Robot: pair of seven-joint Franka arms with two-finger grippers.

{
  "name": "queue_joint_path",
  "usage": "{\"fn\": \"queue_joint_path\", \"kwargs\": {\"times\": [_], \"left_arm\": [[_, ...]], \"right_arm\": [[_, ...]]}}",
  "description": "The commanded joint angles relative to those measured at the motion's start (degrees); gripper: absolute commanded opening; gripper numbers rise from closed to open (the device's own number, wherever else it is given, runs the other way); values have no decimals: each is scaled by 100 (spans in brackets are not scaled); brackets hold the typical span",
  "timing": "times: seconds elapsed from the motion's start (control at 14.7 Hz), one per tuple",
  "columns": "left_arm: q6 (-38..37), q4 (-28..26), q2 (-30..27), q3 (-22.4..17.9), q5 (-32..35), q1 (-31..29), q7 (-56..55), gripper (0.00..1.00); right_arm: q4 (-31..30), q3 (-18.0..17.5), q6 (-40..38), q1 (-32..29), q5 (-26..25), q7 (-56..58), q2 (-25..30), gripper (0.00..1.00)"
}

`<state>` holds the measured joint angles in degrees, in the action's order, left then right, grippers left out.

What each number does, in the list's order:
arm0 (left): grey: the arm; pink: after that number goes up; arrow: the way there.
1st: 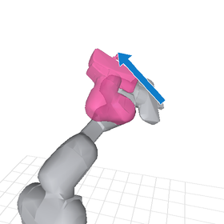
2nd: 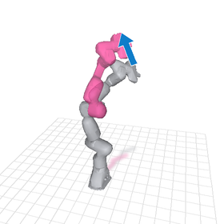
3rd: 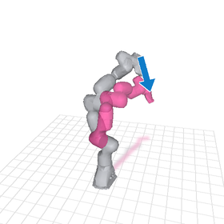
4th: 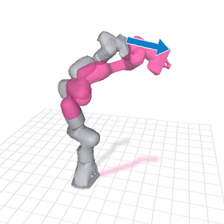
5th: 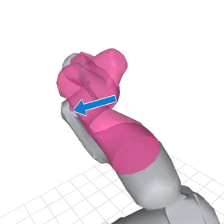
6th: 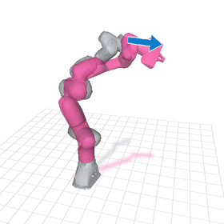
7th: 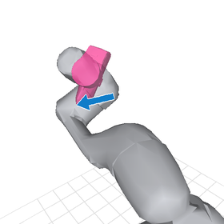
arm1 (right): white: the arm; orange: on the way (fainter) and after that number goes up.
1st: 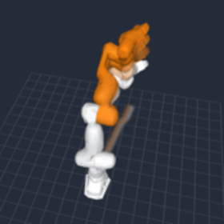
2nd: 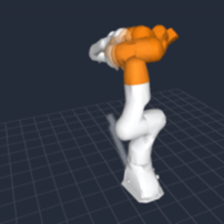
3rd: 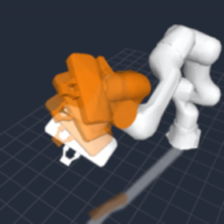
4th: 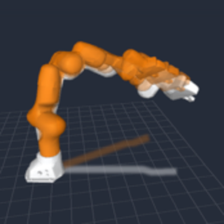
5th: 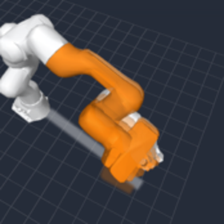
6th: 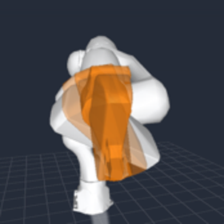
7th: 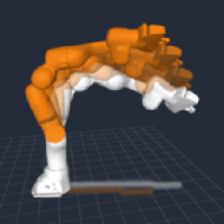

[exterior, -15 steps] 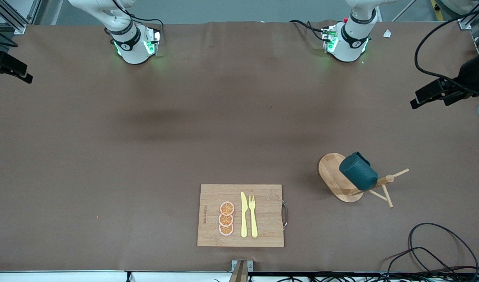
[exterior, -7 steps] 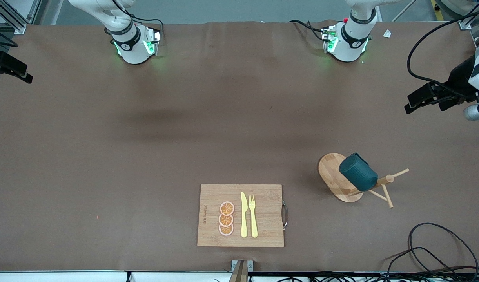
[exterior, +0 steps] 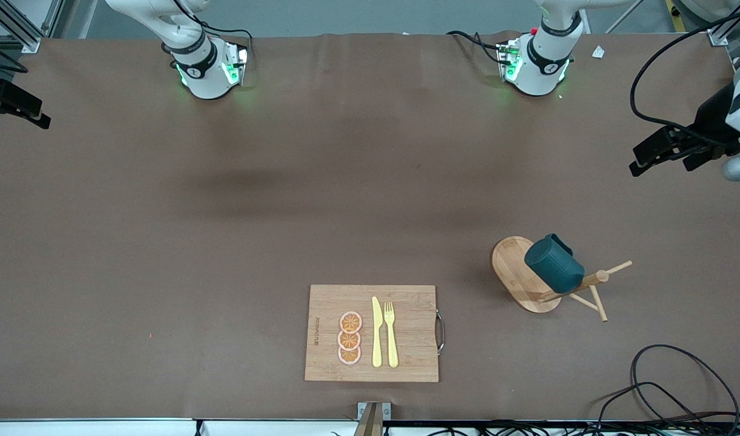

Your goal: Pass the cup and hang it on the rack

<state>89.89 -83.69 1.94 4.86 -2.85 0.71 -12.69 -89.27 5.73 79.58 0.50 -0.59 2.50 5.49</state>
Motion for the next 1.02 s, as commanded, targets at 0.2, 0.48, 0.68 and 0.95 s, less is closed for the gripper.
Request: {"fn": "queue_joint_path", "kwargs": {"times": [0.2,0.48,0.68,0.95], "left_arm": [[72,-200,-238,-512,416,413,890,100],[37,-157,-247,-416,470,352,900,100],[28,-148,-247,-389,461,351,848,100],[46,-60,-221,-398,461,343,830,100]], "right_arm": [[-99,-28,5,-23,-55,-4,101,100],[-99,-28,13,-23,-55,-4,101,100],[-99,-28,13,-23,-55,-4,101,100],[-99,-28,5,-23,-55,-4,101,100]]}}
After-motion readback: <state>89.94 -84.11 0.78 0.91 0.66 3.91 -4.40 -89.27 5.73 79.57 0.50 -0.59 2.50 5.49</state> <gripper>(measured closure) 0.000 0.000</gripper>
